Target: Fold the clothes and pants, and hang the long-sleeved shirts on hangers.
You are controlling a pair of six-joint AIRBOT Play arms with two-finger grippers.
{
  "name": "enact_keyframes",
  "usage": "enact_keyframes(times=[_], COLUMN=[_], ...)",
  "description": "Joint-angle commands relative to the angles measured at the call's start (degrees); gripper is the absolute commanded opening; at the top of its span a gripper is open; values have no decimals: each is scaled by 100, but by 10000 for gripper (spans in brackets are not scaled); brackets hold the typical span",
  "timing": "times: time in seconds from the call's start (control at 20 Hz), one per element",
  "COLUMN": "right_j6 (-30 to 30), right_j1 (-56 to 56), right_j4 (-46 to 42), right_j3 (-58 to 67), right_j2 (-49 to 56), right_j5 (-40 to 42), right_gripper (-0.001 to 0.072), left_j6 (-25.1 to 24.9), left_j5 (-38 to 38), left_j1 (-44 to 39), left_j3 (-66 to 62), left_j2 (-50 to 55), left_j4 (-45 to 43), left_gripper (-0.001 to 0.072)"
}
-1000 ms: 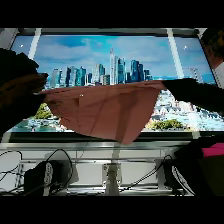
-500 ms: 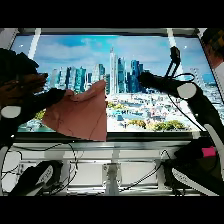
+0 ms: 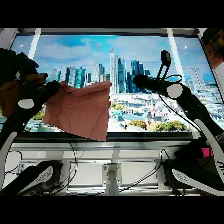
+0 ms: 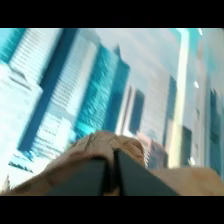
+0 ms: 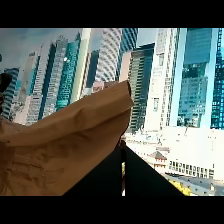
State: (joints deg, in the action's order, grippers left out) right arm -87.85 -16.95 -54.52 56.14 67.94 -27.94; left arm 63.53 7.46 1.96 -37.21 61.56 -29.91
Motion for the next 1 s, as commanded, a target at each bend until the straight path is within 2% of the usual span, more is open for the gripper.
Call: enact_keyframes(times=[0.0,0.1,0.15,0.25,0.4,0.55,0.7,0.9,0.95], right_j6=[9,13,13,50,55,57,70,356,363], right_j1=[-7,-4,-4,-7,-7,-7,-7,-7,-7], right_j4=[-44,-168,-299,-581,-938,-986,-988,-988,-990], right_j3=[0,0,0,0,0,0,0,0,-2], right_j2=[20,17,7,-4,-2,-2,-2,-2,0], right_j5=[31,-46,-146,-507,-909,-1019,-1019,-1025,-1023], right_gripper=[43,248,316,320,320,321,321,320,320], left_j6=[-11,-9,-11,-13,-11,-157,-1075,-1829,-1840], left_j5=[-560,-120,328,1698,3364,5007,5685,6098,6105], left_j1=[39,138,286,901,1976,3056,3882,4645,4671], left_j3=[-7,-9,-9,-9,-11,-9,-9,-9,-9], left_j2=[52,33,9,-63,-181,-155,-157,-142,-72], left_j4=[-295,-400,-481,-636,-2015,-2586,-2588,-3228,-3250], left_gripper=[709,699,696,696,696,696,695,693,692])
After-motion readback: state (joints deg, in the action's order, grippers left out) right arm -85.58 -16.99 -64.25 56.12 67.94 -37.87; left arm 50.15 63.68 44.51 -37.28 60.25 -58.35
